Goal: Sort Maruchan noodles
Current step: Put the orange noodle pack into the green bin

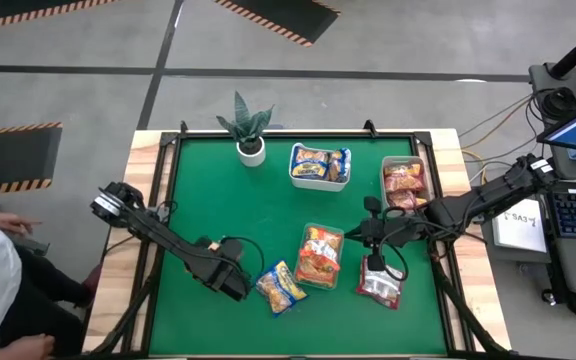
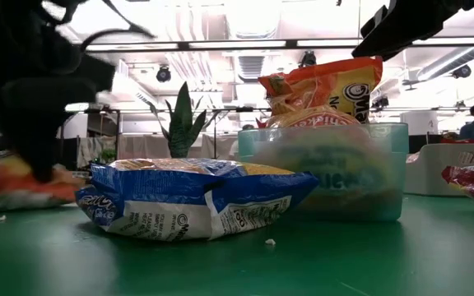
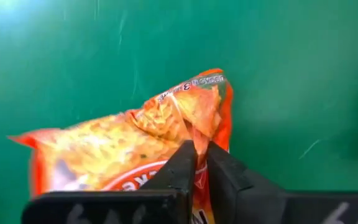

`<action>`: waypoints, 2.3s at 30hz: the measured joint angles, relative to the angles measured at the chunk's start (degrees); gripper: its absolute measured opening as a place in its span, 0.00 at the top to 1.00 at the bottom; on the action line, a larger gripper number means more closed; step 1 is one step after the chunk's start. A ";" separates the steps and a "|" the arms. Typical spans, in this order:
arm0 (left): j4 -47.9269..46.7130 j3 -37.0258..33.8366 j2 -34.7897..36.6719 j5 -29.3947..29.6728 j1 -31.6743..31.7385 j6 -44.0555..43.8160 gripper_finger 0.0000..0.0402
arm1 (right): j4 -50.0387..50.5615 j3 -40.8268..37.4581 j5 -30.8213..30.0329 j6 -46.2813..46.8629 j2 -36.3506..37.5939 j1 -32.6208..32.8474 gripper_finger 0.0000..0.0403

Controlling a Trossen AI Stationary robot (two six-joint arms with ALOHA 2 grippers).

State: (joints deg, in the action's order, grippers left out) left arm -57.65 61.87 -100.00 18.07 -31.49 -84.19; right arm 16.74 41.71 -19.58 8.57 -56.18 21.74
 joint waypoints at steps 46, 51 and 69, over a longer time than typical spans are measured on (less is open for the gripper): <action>20.80 31.25 0.76 24.21 2.68 70.81 1.00 | -15.63 15.03 19.08 -31.53 -17.51 -8.00 0.39; 20.57 31.06 0.69 24.25 3.17 71.26 1.00 | -8.50 19.74 19.59 -31.41 -19.93 -8.09 0.38; 22.29 30.33 0.59 27.00 4.00 71.91 1.00 | 0.66 21.40 19.83 -23.54 -16.32 -7.22 0.40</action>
State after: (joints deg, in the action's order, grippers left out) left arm -35.36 92.20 -99.42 45.07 -27.48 -12.27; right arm 17.40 63.11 0.25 -14.96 -72.50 14.51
